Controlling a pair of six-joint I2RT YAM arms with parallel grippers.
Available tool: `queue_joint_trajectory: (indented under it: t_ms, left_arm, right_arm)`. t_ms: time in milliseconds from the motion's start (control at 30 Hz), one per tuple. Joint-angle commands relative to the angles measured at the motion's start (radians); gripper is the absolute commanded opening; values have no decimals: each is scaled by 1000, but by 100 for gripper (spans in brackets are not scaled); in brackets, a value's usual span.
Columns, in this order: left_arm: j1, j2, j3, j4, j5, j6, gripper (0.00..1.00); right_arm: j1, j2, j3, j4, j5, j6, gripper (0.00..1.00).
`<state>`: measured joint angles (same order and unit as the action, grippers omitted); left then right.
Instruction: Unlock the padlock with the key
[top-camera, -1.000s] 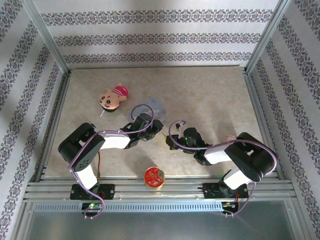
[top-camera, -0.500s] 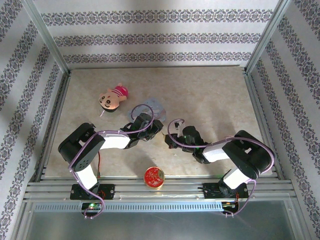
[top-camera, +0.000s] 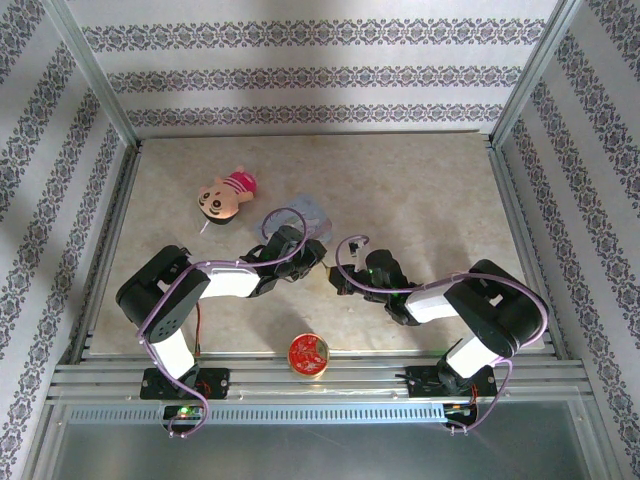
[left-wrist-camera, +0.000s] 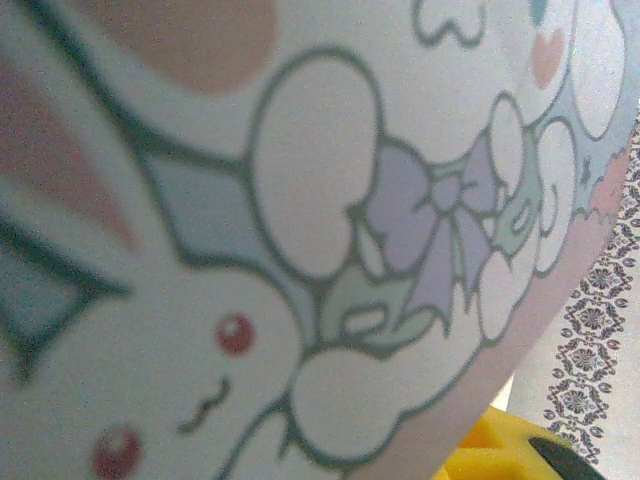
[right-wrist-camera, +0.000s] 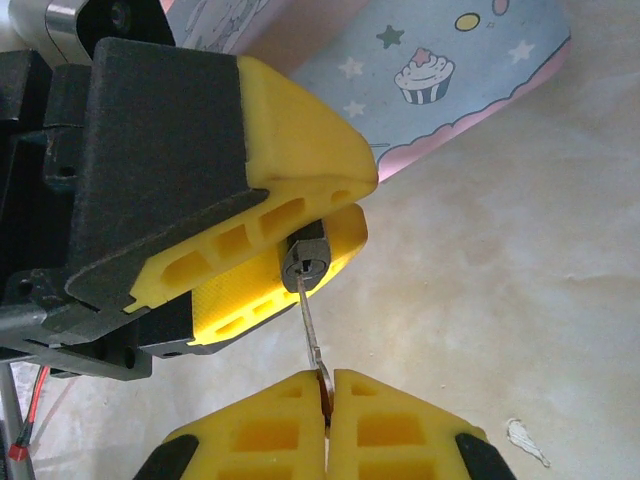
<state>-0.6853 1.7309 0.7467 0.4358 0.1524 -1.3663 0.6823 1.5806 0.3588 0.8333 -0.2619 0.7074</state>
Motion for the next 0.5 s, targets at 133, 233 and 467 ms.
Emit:
queue_joint_trajectory:
  t_ms: [133, 233, 467]
  left_arm:
    - [12, 28, 1, -9, 119, -88, 21]
    - [12, 29, 0, -11, 124, -86, 21]
    - [12, 27, -5, -8, 128, -87, 21]
  right_arm:
    - [-13, 19, 32, 38, -22, 9, 0]
    - [-13, 21, 32, 41, -17, 10, 0]
    - [-14, 13, 32, 44, 2, 17, 0]
